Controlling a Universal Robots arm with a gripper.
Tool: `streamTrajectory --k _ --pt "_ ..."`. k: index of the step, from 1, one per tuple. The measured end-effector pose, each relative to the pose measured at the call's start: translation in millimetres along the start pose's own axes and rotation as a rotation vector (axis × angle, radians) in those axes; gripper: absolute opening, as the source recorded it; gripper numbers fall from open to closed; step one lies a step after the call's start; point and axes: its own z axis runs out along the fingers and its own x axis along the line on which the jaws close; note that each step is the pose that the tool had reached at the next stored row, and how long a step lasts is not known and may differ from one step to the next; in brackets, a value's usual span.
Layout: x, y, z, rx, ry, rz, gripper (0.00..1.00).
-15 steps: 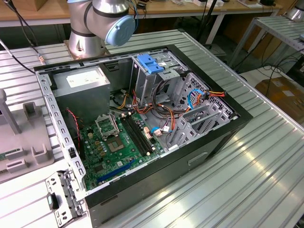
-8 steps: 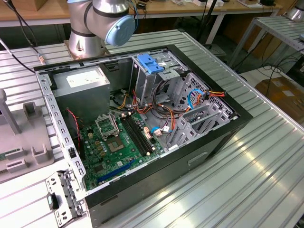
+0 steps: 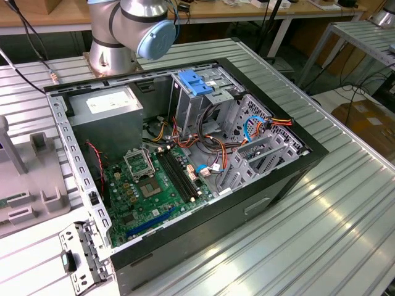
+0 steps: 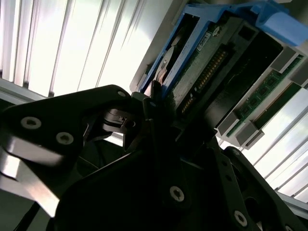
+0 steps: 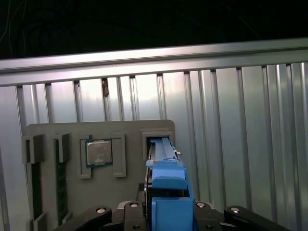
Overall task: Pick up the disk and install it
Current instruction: 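Pick up the disk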
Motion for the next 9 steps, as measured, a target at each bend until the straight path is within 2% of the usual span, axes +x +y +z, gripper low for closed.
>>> streamTrajectory --k 9 --pt "-0.3 -0.1 -5.7 -0.0001 0.0 0.0 0.36"
